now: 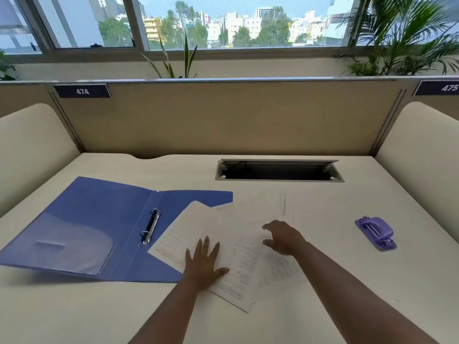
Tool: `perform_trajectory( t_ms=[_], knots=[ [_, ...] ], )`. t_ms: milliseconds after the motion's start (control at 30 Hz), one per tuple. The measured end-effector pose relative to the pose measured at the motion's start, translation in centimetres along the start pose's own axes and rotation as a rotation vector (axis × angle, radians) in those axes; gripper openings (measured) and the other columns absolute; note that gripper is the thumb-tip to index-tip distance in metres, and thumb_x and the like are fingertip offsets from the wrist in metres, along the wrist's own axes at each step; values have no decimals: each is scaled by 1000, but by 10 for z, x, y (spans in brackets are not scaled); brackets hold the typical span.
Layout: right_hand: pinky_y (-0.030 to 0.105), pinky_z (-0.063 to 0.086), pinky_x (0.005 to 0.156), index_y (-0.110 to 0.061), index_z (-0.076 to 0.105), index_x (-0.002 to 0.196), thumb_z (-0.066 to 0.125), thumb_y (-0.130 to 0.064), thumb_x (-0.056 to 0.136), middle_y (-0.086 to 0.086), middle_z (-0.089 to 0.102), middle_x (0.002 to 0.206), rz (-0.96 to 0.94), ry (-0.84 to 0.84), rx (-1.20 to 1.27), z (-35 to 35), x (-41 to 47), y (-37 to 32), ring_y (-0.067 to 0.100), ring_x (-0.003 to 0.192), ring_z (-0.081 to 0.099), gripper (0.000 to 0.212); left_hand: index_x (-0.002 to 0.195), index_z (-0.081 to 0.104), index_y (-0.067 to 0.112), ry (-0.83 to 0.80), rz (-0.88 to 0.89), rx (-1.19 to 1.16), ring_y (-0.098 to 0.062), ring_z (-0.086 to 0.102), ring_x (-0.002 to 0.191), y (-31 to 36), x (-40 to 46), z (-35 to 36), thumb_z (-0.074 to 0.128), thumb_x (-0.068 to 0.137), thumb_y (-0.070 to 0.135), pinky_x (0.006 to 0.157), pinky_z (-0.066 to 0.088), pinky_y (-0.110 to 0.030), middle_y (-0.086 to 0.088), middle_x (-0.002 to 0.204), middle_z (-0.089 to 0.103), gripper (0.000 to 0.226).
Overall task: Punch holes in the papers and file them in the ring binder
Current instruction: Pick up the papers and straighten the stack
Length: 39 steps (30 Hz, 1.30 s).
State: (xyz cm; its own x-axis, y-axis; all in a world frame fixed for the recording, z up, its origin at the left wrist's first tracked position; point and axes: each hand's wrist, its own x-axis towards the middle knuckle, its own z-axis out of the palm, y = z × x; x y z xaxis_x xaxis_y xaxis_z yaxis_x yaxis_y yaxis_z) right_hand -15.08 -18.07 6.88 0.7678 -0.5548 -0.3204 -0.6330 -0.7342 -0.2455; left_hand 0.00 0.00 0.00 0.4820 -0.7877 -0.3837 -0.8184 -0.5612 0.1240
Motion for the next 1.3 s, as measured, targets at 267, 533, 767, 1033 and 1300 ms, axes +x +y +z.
perform_trajectory(
  t_ms=[267, 533, 767, 1033, 1300],
  knots=[
    [41, 28, 113, -12, 21, 145, 59, -53, 81, 7, 23, 153, 81, -86, 57, 22, 32, -13, 27, 139, 26, 84, 149, 4, 18, 244, 27, 120, -25, -13, 146, -18, 20, 47, 8, 87, 68, 111, 0, -44, -10, 158, -10, 79],
    [41, 31, 105, -13, 34, 134, 64, -53, 76, 7, 49, 134, 161, -16, -13, 25, 44, -21, 25, 123, 48, 77, 149, 6, 19, 434, 90, 123, -21, -14, 146, -20, 18, 52, 12, 87, 69, 108, 3, -44, -7, 158, -12, 80],
    [26, 48, 73, -8, 72, 102, 53, -20, 91, 7, 72, 98, 113, 239, 416, 14, 31, -17, 23, 85, 66, 25, 143, -22, 34, 532, 7, -420, -2, -34, 136, -13, 5, 35, 4, 68, 87, 109, -30, -27, 6, 153, -22, 96],
    [32, 50, 76, -2, 72, 95, 61, -11, 86, 8, 67, 86, 238, 370, 1106, 4, 9, -2, 23, 82, 62, 17, 149, 8, 16, 719, -436, -1522, -25, 34, 137, -14, 8, -54, 60, 87, 31, 112, 31, -43, -9, 154, 23, 82],
    [25, 49, 69, -9, 67, 97, 57, -10, 89, 2, 65, 86, 172, 317, 1187, 10, -11, 0, 18, 77, 60, 13, 96, 68, 22, 226, -22, -1856, -18, 63, 82, -25, 9, -105, 43, 95, 38, 71, 54, -33, 1, 84, 73, 29]
  ],
)
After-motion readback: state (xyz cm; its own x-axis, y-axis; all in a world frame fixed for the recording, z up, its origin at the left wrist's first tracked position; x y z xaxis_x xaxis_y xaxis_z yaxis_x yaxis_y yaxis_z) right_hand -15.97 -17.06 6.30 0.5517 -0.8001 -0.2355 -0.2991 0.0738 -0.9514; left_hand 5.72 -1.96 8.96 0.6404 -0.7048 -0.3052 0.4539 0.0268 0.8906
